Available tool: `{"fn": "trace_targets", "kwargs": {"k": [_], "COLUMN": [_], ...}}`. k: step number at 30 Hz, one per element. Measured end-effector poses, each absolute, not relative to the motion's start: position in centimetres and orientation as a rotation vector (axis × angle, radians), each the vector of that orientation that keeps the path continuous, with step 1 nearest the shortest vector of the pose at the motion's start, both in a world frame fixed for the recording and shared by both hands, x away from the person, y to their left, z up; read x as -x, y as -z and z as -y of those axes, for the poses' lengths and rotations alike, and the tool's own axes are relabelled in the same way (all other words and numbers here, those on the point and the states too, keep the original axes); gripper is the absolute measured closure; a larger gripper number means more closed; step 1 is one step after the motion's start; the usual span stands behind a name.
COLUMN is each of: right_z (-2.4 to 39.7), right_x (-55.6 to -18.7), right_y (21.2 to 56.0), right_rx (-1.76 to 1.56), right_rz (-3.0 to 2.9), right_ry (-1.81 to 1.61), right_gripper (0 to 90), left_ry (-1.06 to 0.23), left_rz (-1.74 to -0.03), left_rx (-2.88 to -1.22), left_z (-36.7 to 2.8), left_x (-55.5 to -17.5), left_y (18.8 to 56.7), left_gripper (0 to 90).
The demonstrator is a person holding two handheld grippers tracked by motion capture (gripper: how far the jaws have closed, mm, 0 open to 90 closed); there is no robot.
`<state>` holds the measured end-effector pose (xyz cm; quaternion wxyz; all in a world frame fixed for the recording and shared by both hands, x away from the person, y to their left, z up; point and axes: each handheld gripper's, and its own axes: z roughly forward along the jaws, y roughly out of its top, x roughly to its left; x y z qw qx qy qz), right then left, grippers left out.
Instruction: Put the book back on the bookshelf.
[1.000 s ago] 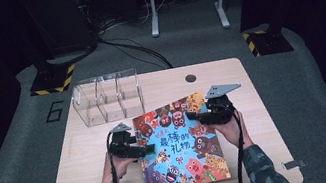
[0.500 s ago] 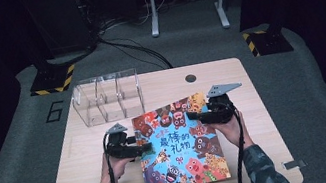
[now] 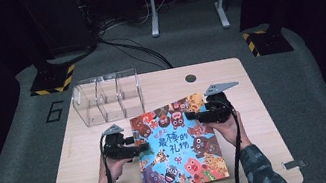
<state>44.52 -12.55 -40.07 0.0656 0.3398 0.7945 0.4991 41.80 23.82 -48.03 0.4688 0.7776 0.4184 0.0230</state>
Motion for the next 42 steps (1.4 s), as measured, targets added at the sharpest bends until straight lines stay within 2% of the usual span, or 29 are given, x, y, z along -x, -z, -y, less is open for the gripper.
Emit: {"fn": "trace_targets", "kwargs": {"k": [14, 21, 32, 42], "right_z": [12.7, 12.7, 13.0, 12.2], "right_x": [-44.7, -44.7, -44.7, -44.8], "right_y": [40.5, 40.5, 40.7, 40.4], "right_rx": [-1.068, -1.083, -1.078, -1.028], "right_rz": [-2.391, -2.385, -2.373, -2.414], "right_ry": [-1.523, -1.541, -1.57, -1.67], "right_gripper": [56.5, 55.9, 55.6, 54.9], "left_ry": [-0.099, -0.104, -0.126, -0.113], "left_rz": [-1.004, -1.013, -0.99, -0.957], "left_rx": [-1.906, -1.903, -1.895, -1.871], "left_z": [-24.4, -24.8, -25.0, -25.5], "left_x": [-41.4, -41.4, -41.2, -41.1], "left_y": [47.6, 46.9, 46.6, 45.8], "left_gripper": [32.4, 38.5, 41.2, 48.6]}}
